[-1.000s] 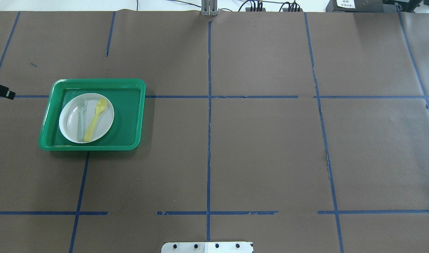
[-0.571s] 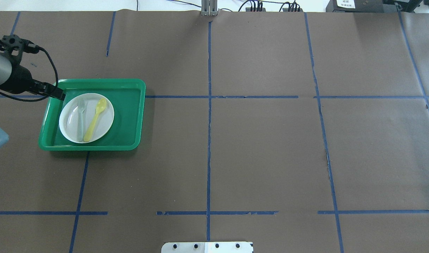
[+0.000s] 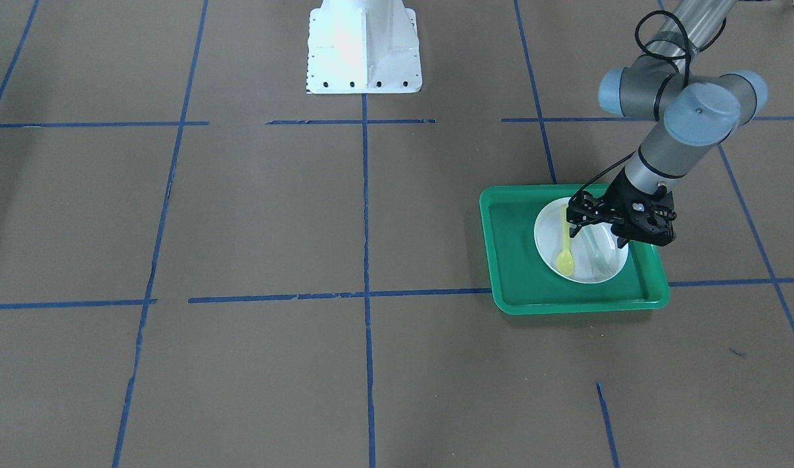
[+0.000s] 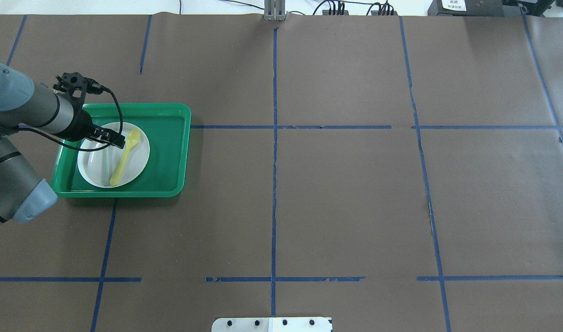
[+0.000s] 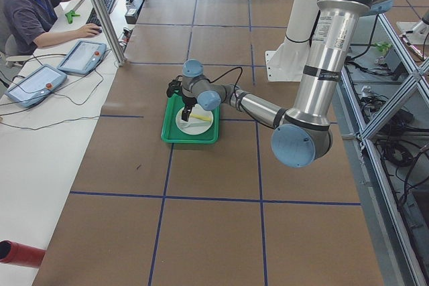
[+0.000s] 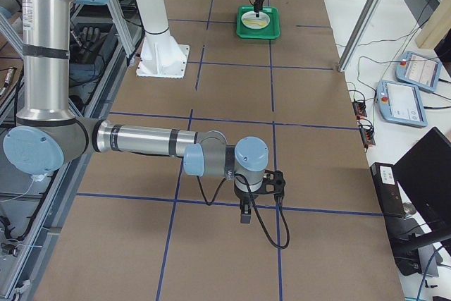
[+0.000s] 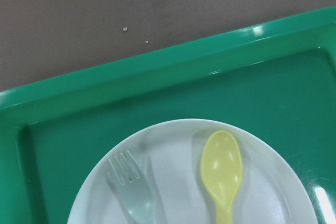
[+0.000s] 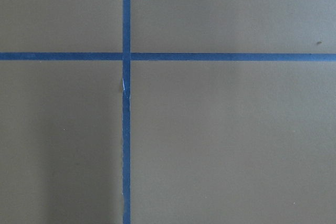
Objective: Place spoon
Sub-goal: 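Move the left gripper over the yellow spoon on the white plate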
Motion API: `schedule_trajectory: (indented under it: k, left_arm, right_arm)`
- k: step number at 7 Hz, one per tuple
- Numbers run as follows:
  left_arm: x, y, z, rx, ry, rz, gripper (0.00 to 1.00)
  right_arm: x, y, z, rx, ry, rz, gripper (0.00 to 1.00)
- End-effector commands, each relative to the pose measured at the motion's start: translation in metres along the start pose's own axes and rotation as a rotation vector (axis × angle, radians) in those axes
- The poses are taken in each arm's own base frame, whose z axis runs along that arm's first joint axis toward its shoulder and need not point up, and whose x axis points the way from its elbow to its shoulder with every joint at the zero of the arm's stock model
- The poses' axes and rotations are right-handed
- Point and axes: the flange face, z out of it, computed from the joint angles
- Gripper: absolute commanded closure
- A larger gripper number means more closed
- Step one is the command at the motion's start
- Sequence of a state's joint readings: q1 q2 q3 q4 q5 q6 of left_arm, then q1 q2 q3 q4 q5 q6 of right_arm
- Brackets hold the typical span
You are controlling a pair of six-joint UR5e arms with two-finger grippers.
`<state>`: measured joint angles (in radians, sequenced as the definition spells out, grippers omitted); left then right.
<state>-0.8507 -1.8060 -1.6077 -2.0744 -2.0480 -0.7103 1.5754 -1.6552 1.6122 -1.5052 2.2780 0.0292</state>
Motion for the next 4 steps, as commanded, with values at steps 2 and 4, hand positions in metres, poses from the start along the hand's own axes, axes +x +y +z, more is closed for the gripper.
schedule_trajectory:
  k: [2, 4]
  left_arm:
    - [0.016, 0.01, 0.015, -0.019, 0.014, 0.025, 0.48]
    - [0.022, 0.013, 0.02, -0.029, 0.019, 0.033, 0.48]
  right_arm:
    - [0.0, 0.0, 0.0, -0.001, 0.0, 0.001, 0.0]
    - [0.0, 0.0, 0.0, -0.001, 0.0, 0.001, 0.0]
